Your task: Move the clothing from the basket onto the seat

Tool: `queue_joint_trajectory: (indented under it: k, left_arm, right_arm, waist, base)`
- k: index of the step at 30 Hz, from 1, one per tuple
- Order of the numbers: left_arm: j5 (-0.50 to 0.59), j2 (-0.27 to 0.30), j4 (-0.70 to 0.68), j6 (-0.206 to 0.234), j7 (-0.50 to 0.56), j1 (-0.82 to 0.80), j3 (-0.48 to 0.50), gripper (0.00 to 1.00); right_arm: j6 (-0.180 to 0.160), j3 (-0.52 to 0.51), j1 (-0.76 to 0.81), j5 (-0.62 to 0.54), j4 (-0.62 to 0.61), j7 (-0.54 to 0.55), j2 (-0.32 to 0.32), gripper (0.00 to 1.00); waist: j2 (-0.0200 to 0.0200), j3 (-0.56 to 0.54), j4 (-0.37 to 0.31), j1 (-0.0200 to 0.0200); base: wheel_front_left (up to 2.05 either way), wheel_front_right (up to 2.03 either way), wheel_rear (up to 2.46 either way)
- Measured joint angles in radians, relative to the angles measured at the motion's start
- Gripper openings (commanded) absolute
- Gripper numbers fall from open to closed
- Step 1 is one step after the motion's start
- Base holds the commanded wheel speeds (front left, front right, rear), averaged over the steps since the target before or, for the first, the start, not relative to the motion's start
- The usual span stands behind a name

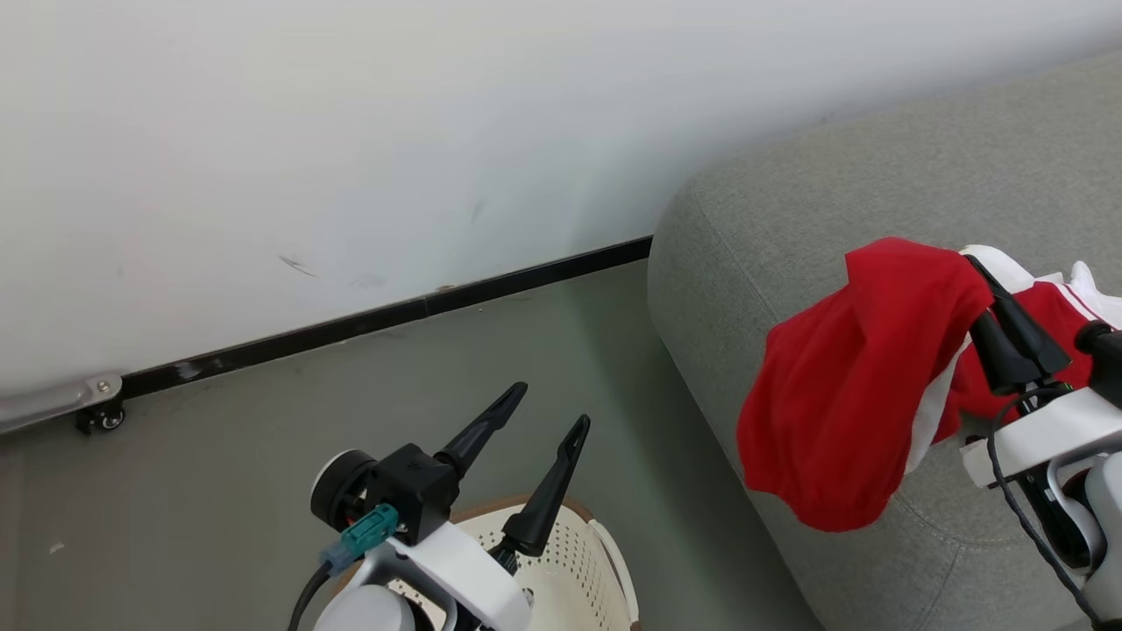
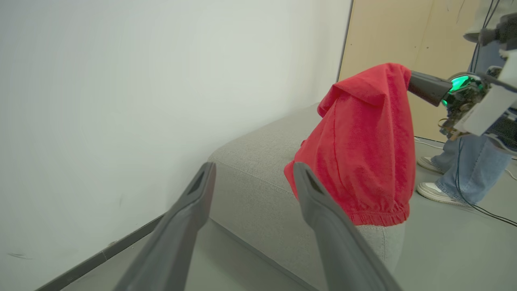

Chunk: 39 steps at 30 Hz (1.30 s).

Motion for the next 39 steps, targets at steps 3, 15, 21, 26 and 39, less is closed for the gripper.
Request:
queue_joint_trajectory:
  k: [3, 15, 21, 26, 39]
  left_arm:
    - [-0.008, -0.004, -0.006, -0.001, -0.001, 0.002, -0.017, 1.0]
    - [-0.025, -0.012, -0.024, -0.009, -0.005, 0.009, -0.093, 1.0]
    - [-0.025, -0.013, -0.035, -0.009, -0.012, 0.009, -0.114, 1.0]
    - [-0.025, -0.018, -0.041, -0.009, -0.012, 0.009, -0.128, 1.0]
    - [-0.014, -0.005, -0.058, -0.009, -0.012, 0.004, -0.143, 1.0]
  right_arm:
    - [0.0, -0.018, 0.015, -0.002, -0.013, 0.0, 0.0, 0.0]
    - [0.0, -0.11, 0.081, -0.02, -0.072, -0.001, -0.003, 0.0]
    - [0.0, -0.134, 0.101, -0.028, -0.099, 0.002, -0.003, 0.0]
    - [0.0, -0.14, 0.109, -0.028, -0.108, 0.016, -0.004, 0.0]
    - [0.0, -0.156, 0.021, 0.006, -0.083, 0.074, -0.022, 0.0]
  waist:
    - [0.0, 0.003, -0.016, 0.0]
    - [0.0, 0.014, -0.091, 0.0]
    - [0.0, 0.023, -0.124, 0.0]
    - [0.0, 0.034, -0.147, 0.0]
    - [0.0, 0.095, -0.174, 0.0]
  base:
    - [0.0, 0.0, 0.0]
    - [0.0, 0.0, 0.0]
    - [0.0, 0.0, 0.0]
    - [0.0, 0.0, 0.0]
    - [0.0, 0.0, 0.0]
